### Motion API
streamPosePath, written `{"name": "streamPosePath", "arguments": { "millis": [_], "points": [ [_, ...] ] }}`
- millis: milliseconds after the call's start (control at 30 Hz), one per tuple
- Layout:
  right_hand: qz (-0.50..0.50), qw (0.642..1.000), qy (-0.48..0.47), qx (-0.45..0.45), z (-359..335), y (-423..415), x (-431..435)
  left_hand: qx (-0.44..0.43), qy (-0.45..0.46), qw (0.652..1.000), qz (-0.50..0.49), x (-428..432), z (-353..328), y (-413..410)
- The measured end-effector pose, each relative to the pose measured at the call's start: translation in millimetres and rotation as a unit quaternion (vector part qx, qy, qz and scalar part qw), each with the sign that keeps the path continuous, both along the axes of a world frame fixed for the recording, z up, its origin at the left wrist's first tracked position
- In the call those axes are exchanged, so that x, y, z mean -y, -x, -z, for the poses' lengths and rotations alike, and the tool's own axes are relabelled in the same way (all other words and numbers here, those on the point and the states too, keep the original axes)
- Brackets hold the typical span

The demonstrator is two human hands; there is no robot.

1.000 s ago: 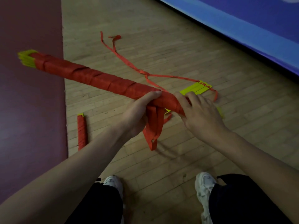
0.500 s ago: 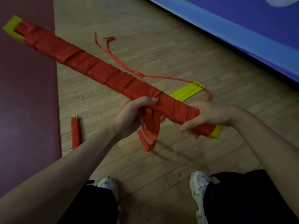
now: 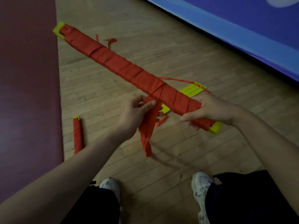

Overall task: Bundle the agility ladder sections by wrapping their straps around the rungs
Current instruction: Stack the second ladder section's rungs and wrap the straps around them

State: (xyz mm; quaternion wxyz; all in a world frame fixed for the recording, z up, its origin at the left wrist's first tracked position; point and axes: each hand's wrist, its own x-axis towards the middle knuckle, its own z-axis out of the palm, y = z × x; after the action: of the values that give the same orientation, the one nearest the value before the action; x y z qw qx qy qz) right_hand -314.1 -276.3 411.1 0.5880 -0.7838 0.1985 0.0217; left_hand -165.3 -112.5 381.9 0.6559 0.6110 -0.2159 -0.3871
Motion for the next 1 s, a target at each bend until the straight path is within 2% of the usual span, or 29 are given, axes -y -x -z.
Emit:
{"name": "streamPosePath", "arguments": {
  "millis": [133,233,367,433,500,567,633,700,800,900,1000],
  "points": [
    [0.006,1.0,0.021,0.002,4,-2,0,0.024,-0.046,0.999,0.008,1,2,-1],
    [0.013,1.0,0.027,0.003,6,-3,1,-0.019,-0.035,0.999,0.02,2,0,3],
    [0.029,0.998,0.05,0.016,8,-6,0,-0.036,-0.065,0.996,0.046,2,0,6],
    [0.046,0.995,0.084,0.025,9,-7,-1,-0.079,-0.058,0.994,0.055,2,-3,7],
    [0.065,0.985,0.158,0.021,11,-8,-2,-0.121,-0.049,0.99,0.061,3,-6,6],
    [0.074,0.956,0.285,0.006,13,-8,-4,-0.143,-0.042,0.986,0.075,4,-7,6],
    [0.074,0.899,0.432,-0.016,19,-8,-7,-0.146,-0.044,0.985,0.083,5,-7,7],
    [0.076,0.844,0.529,-0.043,19,-9,-13,-0.138,-0.05,0.985,0.091,6,-6,10],
    [0.067,0.795,0.599,-0.06,19,-9,-19,-0.114,-0.049,0.988,0.093,6,-5,13],
    [0.075,0.731,0.678,-0.017,27,-11,-22,-0.103,-0.034,0.991,0.081,6,-6,14],
    [0.105,0.7,0.706,0.022,38,-12,-21,-0.085,-0.022,0.993,0.074,4,-6,14]
  ]
}}
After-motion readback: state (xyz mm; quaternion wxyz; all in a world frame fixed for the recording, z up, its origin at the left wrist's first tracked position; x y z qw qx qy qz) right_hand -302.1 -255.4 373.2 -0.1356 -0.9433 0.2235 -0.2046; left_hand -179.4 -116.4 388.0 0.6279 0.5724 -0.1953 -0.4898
